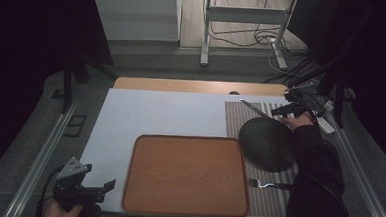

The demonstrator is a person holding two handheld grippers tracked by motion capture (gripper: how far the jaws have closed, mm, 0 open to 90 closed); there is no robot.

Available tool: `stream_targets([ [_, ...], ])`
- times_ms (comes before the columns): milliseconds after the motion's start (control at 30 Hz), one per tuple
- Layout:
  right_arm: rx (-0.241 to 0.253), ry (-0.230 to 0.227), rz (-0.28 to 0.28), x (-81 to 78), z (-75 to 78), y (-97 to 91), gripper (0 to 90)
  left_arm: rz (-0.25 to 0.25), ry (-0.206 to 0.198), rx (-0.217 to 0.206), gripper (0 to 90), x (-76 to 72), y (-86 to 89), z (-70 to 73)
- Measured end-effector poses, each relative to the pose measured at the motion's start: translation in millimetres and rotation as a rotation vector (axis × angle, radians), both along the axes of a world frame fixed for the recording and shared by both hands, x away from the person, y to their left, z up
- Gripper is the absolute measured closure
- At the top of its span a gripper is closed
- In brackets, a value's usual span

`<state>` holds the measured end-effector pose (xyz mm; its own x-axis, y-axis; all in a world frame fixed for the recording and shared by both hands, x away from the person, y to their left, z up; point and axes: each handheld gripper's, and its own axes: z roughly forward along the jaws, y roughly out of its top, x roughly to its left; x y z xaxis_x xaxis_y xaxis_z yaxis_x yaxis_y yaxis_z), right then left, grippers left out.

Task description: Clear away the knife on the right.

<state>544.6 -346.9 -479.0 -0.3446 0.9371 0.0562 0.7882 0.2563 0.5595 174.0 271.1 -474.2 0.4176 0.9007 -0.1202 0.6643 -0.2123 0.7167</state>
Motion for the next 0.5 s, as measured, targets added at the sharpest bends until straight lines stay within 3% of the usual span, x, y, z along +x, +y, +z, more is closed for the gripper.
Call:
stream_targets([
  [300, -0.032, -0.021, 0.008, 5.5, -1.5, 20.2, 11.0, 0.001, 0.001, 0.0, 3.7, 0.1, 0.0, -0.1],
  [500, -0.063, -0.011, 0.008, 12.3, -6.0, 33.0, 1.8, 0.001, 0.001, 0.001, 3.7, 0.1, 0.0, -0.1],
])
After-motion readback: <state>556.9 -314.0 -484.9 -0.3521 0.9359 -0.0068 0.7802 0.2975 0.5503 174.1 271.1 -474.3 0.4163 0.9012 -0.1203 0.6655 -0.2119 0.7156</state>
